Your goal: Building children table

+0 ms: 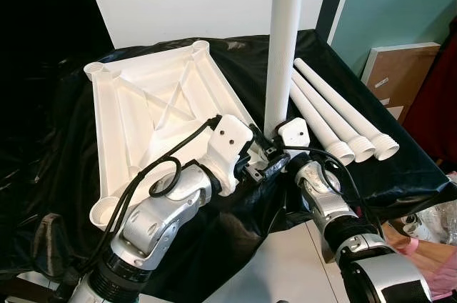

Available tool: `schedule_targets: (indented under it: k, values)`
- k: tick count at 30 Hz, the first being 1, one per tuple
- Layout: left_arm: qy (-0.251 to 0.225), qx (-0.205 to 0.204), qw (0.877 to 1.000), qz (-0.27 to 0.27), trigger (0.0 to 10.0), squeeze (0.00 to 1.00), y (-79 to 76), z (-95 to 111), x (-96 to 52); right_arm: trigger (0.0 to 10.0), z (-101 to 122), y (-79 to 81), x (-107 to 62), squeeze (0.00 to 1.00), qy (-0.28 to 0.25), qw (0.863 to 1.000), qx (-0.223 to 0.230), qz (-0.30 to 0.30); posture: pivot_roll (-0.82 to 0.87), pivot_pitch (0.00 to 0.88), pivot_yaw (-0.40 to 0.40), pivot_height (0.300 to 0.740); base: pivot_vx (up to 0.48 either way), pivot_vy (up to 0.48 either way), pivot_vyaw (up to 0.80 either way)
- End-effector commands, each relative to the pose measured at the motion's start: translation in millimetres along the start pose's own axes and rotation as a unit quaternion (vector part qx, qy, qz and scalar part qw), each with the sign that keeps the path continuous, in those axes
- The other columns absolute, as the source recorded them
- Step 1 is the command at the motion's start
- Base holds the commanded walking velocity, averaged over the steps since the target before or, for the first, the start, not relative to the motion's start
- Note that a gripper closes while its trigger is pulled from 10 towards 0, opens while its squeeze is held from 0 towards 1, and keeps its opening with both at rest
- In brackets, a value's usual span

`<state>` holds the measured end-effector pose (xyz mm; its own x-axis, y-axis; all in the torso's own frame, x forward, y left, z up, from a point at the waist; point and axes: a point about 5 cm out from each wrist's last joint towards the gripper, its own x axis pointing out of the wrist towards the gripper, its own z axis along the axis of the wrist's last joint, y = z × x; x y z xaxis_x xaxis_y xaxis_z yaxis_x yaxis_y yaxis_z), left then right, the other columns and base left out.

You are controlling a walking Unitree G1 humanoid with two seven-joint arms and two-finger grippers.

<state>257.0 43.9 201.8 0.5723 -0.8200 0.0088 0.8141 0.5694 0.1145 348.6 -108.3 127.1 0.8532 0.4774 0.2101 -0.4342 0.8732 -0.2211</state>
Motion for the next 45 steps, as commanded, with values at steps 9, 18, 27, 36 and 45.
schedule_targets:
  k: [9, 18, 27, 36, 45]
  values:
    - [0.001, 0.000, 1.000, -0.022, 10.0, 0.00, -1.3, 3, -0.9, 10.0, -22, 1.2, -9.1, 0.00, 0.056, 0.998, 0.036, -0.011, 0.02, 0.064, 0.014, 0.740, 0.000, 0.000, 0.00]
    - [0.000, -0.001, 1.000, -0.023, 10.0, 0.00, -2.0, 3, -1.4, 10.0, -22, 6.1, -8.9, 0.00, 0.056, 0.998, 0.019, 0.010, 0.03, 0.060, 0.012, 0.740, 0.000, 0.000, 0.00]
    - [-0.001, -0.002, 1.000, -0.020, 10.0, 0.00, -1.7, 4, -2.0, 10.0, -28, 8.7, -4.7, 0.00, 0.092, 0.993, 0.075, -0.012, 0.03, 0.067, 0.005, 0.740, 0.000, 0.000, 0.00]
    - [-0.002, -0.005, 1.000, -0.018, 10.0, 0.00, -1.7, 4, -2.2, 10.0, -34, 5.6, -5.8, 0.00, 0.114, 0.987, 0.103, -0.040, 0.03, 0.074, 0.002, 0.740, 0.000, 0.000, 0.00]
    - [-0.002, -0.007, 1.000, -0.013, 10.0, 0.00, -0.5, 4, -3.5, 10.0, -33, 9.5, -7.2, 0.00, 0.106, 0.990, 0.087, -0.042, 0.03, 0.075, -0.001, 0.740, 0.000, 0.000, 0.00]
